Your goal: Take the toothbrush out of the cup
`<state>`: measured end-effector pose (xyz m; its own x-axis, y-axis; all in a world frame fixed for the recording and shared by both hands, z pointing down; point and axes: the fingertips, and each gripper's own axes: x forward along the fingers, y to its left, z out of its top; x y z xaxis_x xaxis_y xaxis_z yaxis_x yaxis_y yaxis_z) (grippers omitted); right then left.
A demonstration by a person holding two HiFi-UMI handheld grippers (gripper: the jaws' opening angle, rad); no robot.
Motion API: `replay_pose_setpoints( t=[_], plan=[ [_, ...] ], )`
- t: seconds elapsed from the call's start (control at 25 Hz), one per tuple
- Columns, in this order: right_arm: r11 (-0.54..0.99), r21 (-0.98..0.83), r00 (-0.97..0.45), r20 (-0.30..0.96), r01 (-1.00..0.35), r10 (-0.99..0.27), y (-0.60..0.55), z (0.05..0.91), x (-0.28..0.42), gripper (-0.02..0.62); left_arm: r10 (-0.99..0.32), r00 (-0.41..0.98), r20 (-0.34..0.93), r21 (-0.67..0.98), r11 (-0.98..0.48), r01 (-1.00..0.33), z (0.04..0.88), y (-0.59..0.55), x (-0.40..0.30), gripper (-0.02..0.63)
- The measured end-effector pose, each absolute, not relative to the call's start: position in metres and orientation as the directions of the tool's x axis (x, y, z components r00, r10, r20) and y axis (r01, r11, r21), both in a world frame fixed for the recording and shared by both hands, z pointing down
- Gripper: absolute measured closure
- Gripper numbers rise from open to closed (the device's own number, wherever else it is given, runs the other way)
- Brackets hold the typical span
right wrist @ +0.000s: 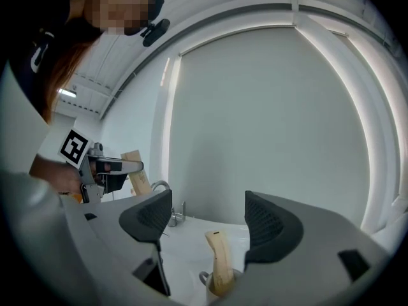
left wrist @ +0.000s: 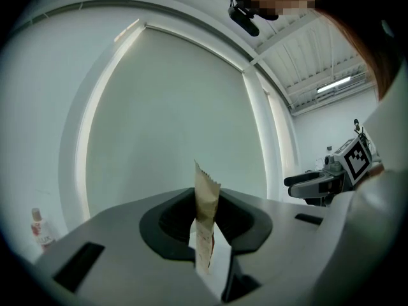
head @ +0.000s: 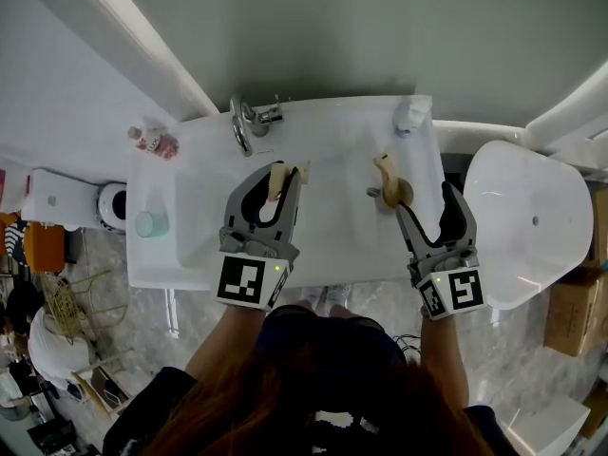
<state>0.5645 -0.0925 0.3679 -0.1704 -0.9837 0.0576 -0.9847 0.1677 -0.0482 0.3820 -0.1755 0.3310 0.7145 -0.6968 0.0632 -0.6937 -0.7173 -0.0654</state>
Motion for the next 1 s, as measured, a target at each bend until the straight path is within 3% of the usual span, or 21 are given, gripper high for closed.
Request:
replay_pose_setpoints(
  t=[0.68, 1.0],
  plan=[
    [0.16, -0.096, -0.179, 0.251, -0.983, -0.951, -0.147, 0.482, 0.575, 0.232, -0.656, 0.743, 0.132, -0.019, -0.751, -0.66, 0.392, -0.186, 0.419, 0.517],
    [0.191, -0.007, -0.183, 0.333, -0.982, -0.925, -0.181, 0.516, 0.579, 0.247, -0.676, 0.722, 0.144, -0.002, -0.73, -0.683, 0.403, -0.196, 0.416, 0.517]
  ],
)
